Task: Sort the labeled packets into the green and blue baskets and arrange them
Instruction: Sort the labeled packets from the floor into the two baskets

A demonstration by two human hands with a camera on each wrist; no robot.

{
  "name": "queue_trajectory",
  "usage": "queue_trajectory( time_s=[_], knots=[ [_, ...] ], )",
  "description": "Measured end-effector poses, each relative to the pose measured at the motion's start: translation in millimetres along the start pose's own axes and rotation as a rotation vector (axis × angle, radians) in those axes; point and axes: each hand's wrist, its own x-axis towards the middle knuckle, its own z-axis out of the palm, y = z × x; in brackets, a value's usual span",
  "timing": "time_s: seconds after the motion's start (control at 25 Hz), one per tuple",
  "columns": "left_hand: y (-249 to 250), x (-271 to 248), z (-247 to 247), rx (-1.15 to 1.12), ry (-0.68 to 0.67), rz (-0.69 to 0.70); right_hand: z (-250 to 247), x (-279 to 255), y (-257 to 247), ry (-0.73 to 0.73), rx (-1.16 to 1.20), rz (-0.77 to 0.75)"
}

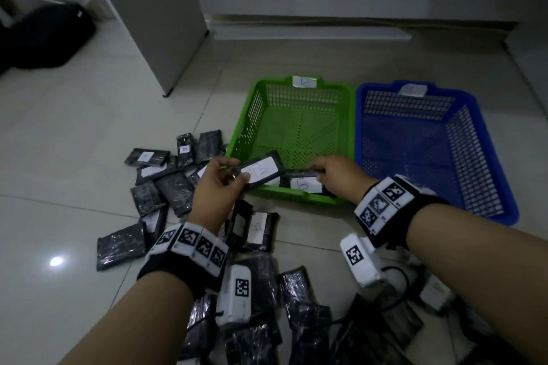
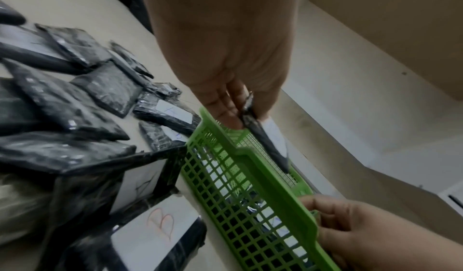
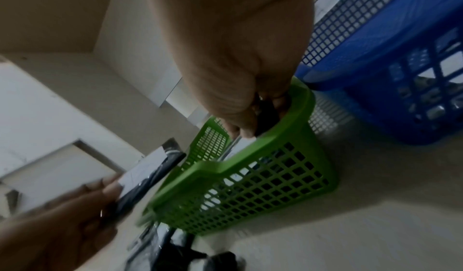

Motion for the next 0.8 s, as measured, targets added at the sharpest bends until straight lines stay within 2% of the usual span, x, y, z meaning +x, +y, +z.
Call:
queue_trajectory(
  time_s=[0.12,0.24,0.32,0.48,0.52,0.6,0.68,0.72,0.8],
  knots=[
    [-2.0,14.4,7.5,0.272,0.014,0.091,6.8,3.2,1.8,-0.031,-0.305,-0.017],
    [5.4,28.1,18.2,0.536,0.033,0.264,8.2,0.6,3.0,-0.083,-0.392,-0.049],
    [4.0,36.2,22.0,0.672,0.000,0.319,11.3,-5.3,3.3,-0.057,-0.279,-0.048],
    [-9.7,42.7,22.8,1.054,-0.096,0.272,28.5,-31.6,-8.3,0.251,0.077,-0.154],
    [-12.2,41.5,21.2,1.062,-0.095,0.305,33.7,-38.2,-14.4,0.292,0.118,-0.217],
    [-15.6,34.2,13.9,0.940,-0.043,0.441,43.8,-49.1,-26.8,0.321,0.146,-0.363],
    [-21.3,20.4,-0.1,0.769,0.094,0.502,55.7,-53.0,-35.5,0.302,0.088,-0.529],
    [-27.3,11.4,-9.0,0.712,0.157,0.488,63.1,-51.9,-38.9,0.252,0.030,-0.599],
    [-42.8,-7.6,-26.4,0.671,0.205,0.396,76.3,-45.7,-45.6,0.040,-0.100,-0.592]
  ],
)
